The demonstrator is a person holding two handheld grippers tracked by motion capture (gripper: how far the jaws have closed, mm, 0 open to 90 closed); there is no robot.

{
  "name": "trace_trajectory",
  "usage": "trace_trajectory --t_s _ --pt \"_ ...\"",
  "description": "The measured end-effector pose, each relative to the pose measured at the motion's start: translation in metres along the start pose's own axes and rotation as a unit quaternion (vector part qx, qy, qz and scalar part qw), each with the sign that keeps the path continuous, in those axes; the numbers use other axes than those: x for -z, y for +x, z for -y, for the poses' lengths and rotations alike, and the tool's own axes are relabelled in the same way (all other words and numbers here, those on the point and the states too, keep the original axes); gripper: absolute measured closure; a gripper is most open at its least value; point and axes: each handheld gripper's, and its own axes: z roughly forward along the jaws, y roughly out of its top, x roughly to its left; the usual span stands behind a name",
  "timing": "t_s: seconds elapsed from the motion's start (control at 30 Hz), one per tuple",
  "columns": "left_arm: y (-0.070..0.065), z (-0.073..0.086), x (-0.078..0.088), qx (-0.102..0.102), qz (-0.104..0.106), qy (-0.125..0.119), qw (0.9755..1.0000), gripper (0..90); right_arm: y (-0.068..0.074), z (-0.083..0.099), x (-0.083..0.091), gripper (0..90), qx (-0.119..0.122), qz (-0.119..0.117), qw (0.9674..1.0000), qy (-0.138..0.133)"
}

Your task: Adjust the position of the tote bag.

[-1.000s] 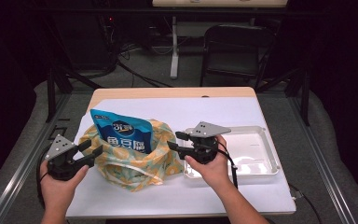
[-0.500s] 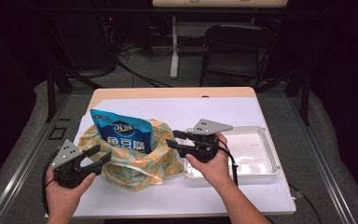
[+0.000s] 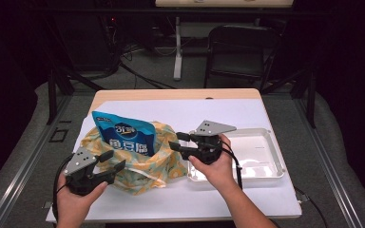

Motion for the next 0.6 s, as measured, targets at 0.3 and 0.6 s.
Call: trace_trajectory --t_s 0.3,0.6 --pt "-0.012 -0.001 -0.007 -0.034 0.013 0.002 0.9993 40.6 -0.001 0.0 0.002 56.4 -0.003 0.0 1.0 -0.001" --pt "-0.015 0.007 -0.02 -0.059 -0.006 0.033 0.9977 51.7 -0.003 0.001 0.0 56.1 -0.006 0.003 1.0 0.0"
